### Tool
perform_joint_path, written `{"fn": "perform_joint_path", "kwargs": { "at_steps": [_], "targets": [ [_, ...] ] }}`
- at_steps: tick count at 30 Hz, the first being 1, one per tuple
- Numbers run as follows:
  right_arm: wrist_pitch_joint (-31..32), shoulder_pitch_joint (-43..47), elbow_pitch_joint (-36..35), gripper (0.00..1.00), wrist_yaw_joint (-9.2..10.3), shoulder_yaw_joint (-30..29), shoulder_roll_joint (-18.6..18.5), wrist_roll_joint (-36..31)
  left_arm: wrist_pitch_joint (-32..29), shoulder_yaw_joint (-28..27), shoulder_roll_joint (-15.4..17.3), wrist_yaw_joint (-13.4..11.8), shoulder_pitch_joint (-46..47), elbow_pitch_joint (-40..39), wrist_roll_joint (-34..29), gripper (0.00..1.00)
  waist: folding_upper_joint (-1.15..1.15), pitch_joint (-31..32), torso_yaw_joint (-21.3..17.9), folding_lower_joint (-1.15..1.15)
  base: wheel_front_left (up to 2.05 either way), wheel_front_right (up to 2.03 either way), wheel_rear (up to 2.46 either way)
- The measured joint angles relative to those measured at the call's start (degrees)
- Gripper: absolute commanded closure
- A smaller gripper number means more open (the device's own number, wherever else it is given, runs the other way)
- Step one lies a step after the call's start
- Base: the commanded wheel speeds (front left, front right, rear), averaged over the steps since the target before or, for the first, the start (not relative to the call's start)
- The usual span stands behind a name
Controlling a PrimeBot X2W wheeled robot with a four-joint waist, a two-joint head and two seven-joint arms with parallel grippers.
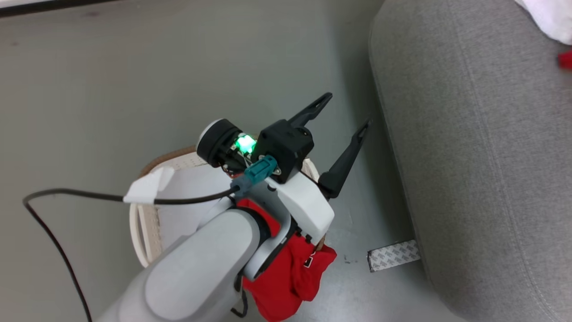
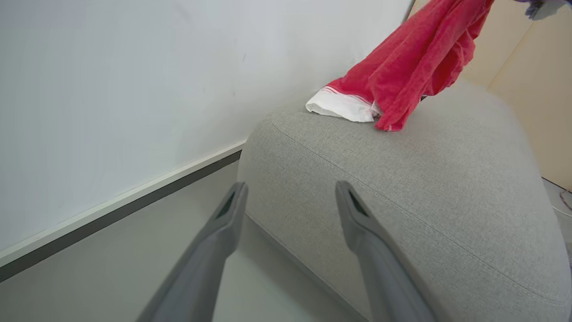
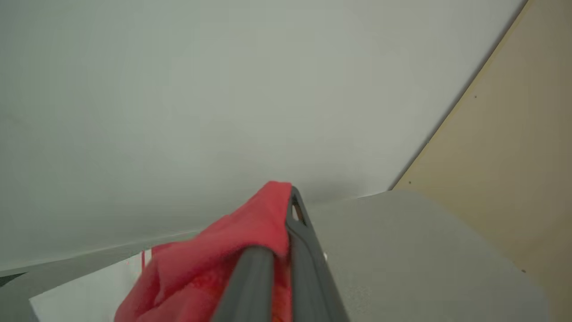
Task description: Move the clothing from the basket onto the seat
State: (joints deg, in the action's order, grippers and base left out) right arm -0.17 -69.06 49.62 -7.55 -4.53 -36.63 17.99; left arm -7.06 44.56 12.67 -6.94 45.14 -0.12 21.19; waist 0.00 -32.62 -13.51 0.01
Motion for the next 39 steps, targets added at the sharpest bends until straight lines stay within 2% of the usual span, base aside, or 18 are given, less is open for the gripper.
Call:
{"fn": "perform_joint_path", "kwargs": {
  "at_steps": [5,6,7,8,13,19,28,34,39],
  "targets": [
    [-5.83,6.59,10.31,1.00,0.00,-4.22,5.11,-0.92,0.16,0.53,0.07,0.00,-1.18,0.42,0.13,0.00,0.00,0.59,0.65,-0.01,0.00,0.00,0.00],
    [-7.00,7.33,11.85,0.71,0.00,-4.94,5.99,-0.93,0.18,0.47,0.11,-0.05,-1.40,0.56,0.19,0.00,0.00,0.92,0.68,-0.01,0.00,0.00,0.00],
    [-7.70,8.01,13.35,0.55,0.00,-5.26,6.80,-1.01,0.35,0.38,0.18,-0.19,-1.66,0.69,0.27,0.00,0.00,1.24,0.67,-0.01,0.00,0.00,0.00],
    [-8.16,8.67,14.65,0.00,0.00,-5.23,7.76,-1.42,0.49,0.23,0.34,-0.31,-1.90,0.81,0.47,0.00,0.00,1.57,0.62,-0.01,0.00,0.00,0.00],
    [-11.65,11.34,17.51,0.00,0.00,-5.05,10.98,-2.12,1.29,-0.94,1.00,-1.21,-3.20,1.35,1.36,0.00,0.00,4.02,0.05,-0.01,0.00,0.00,0.00],
    [-14.11,17.13,13.94,0.00,0.00,-3.12,13.38,-1.77,3.10,-2.34,2.01,-2.30,-6.02,2.07,2.72,0.00,0.00,8.10,-0.57,-0.02,0.00,0.00,0.00],
    [-14.86,29.86,-4.15,0.00,0.00,-1.54,14.81,-1.62,7.68,-5.88,3.03,-4.97,-11.72,3.31,5.72,0.00,0.00,15.77,0.50,-0.02,0.00,0.00,0.00],
    [-14.30,42.40,-15.92,0.00,0.00,-1.55,17.73,-3.69,12.66,-9.46,3.63,-7.23,-17.90,5.64,9.06,0.00,0.00,21.32,3.57,-0.03,0.00,0.00,0.00],
    [-11.47,51.31,-25.15,0.00,0.00,-1.87,21.91,-5.45,15.75,-11.50,4.66,-8.51,-23.69,8.33,11.10,0.00,0.00,25.97,6.97,-0.03,0.00,0.00,0.00]
  ]
}}
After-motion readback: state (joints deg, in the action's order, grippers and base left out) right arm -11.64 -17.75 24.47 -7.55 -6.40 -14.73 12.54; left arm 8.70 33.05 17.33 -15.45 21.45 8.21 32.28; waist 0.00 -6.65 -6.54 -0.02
